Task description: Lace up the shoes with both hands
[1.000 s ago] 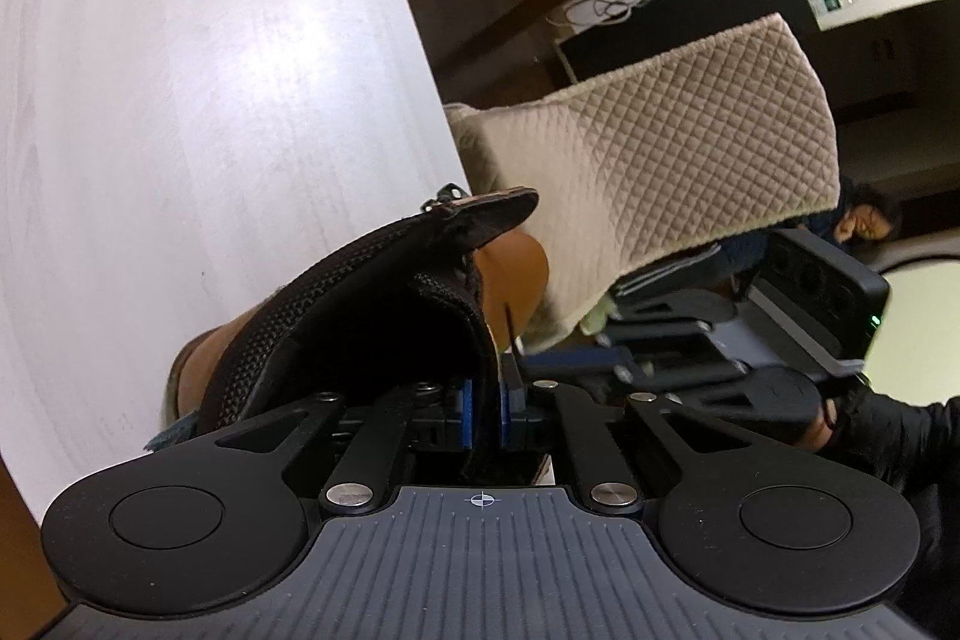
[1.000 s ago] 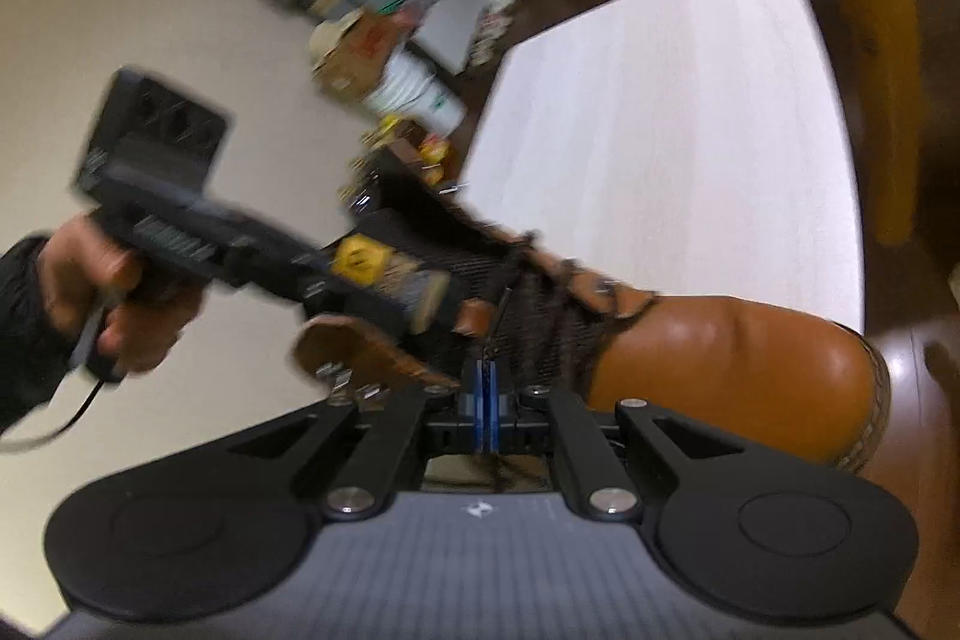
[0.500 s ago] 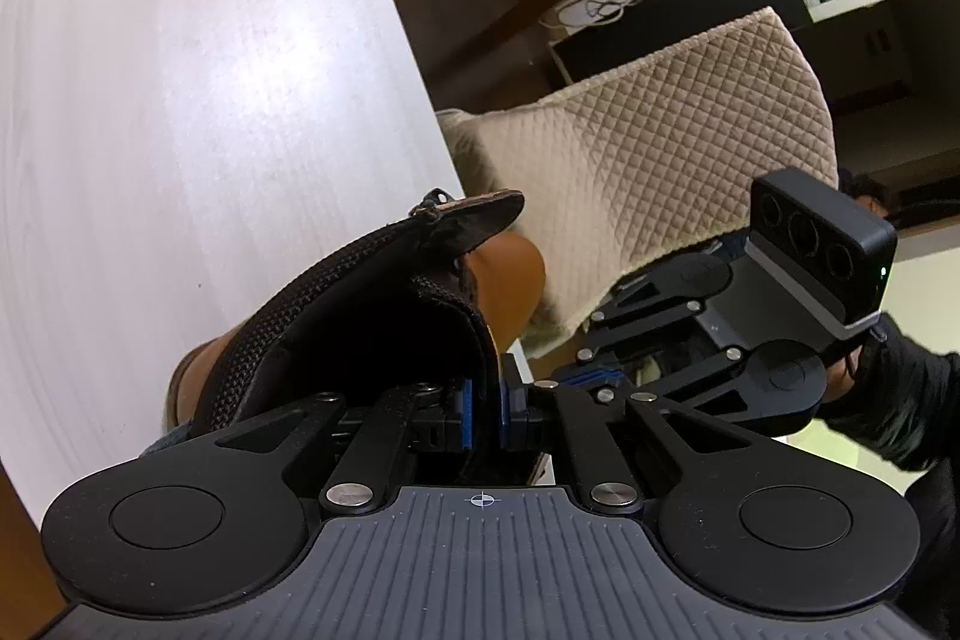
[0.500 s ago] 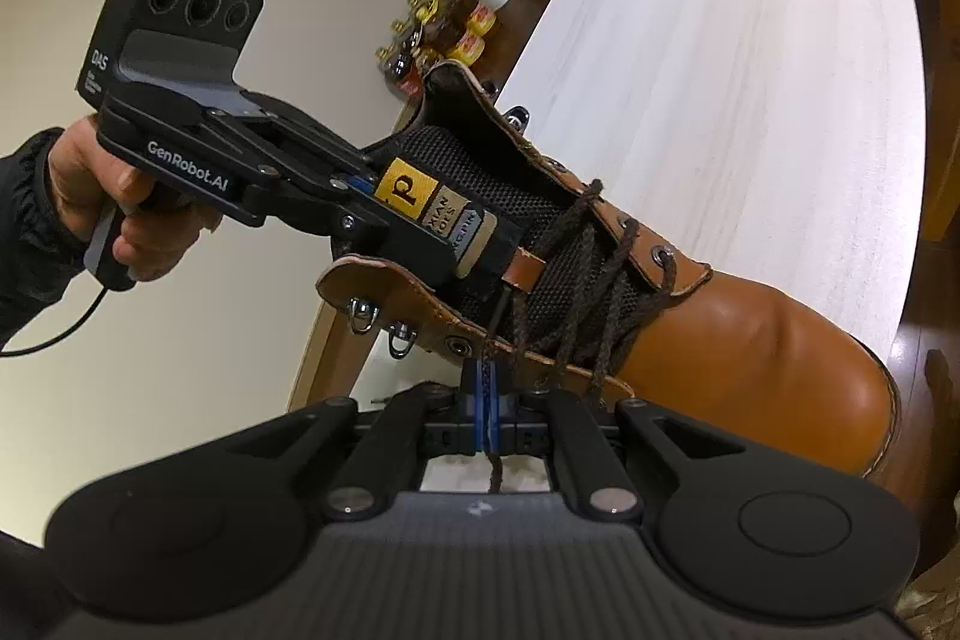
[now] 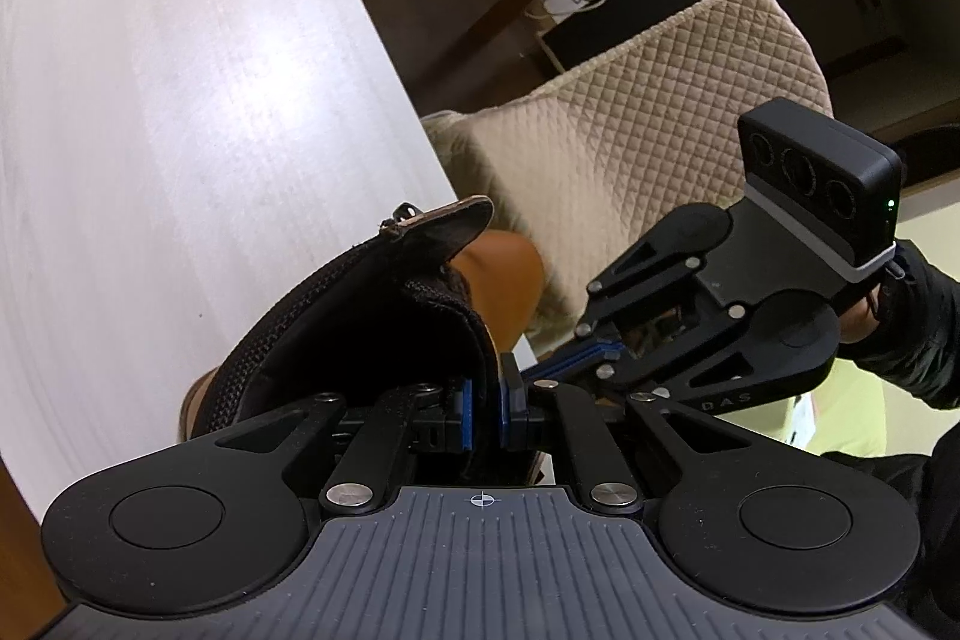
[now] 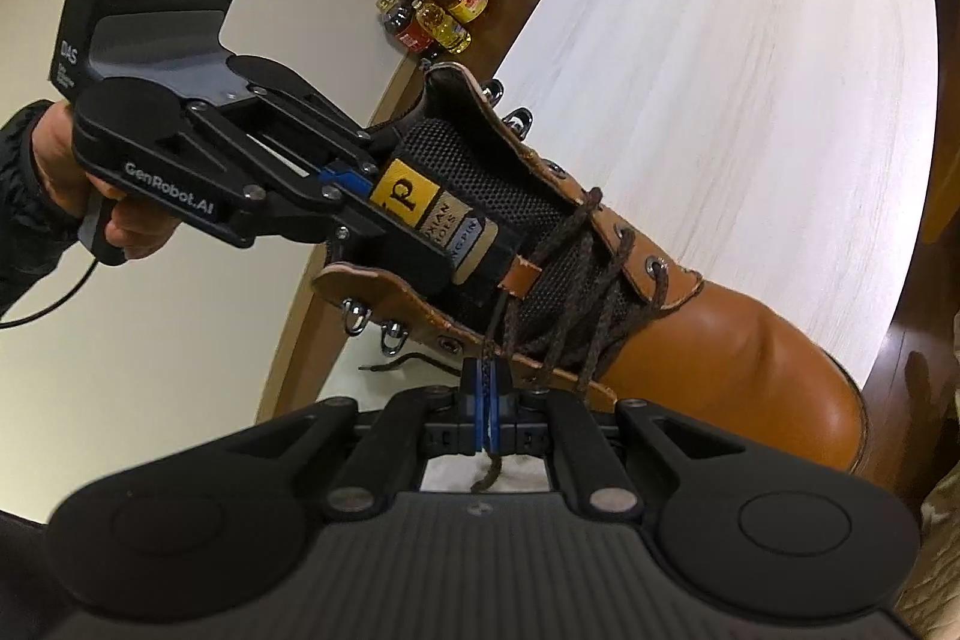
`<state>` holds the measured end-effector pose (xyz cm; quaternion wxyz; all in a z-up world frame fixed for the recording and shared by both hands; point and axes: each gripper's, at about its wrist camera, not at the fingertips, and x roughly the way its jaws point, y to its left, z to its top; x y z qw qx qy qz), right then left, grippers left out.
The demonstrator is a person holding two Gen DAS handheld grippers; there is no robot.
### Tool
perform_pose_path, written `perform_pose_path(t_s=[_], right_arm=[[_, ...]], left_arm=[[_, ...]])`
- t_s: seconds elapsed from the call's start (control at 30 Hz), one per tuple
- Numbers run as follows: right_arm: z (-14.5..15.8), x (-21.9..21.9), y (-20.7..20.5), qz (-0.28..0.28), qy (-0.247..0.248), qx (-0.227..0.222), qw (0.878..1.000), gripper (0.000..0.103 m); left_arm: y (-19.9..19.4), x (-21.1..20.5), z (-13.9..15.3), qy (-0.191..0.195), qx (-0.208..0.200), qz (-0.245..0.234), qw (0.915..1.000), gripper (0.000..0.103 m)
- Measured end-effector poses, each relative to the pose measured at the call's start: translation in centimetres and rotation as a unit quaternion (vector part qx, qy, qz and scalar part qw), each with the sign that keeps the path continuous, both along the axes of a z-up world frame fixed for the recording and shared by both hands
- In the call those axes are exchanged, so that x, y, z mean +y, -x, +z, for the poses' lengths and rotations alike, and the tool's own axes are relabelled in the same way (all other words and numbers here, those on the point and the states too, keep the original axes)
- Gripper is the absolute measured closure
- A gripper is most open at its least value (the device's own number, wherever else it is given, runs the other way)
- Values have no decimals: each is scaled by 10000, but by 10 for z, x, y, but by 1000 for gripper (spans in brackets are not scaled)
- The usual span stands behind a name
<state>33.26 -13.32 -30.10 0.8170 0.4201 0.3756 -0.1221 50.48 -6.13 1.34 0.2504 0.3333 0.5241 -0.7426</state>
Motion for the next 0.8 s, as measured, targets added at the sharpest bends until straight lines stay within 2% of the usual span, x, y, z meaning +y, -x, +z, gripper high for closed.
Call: perform_pose_path(t_s=[0.53,0.8], right_arm=[[-3,-3,-10,171,-49,253,9995,100],[-12,-1,-5,-437,-265,65,9987,100]], left_arm=[[-3,3,0,63,68,10,10000,95],[-5,3,-2,36,117,46,9999,95]])
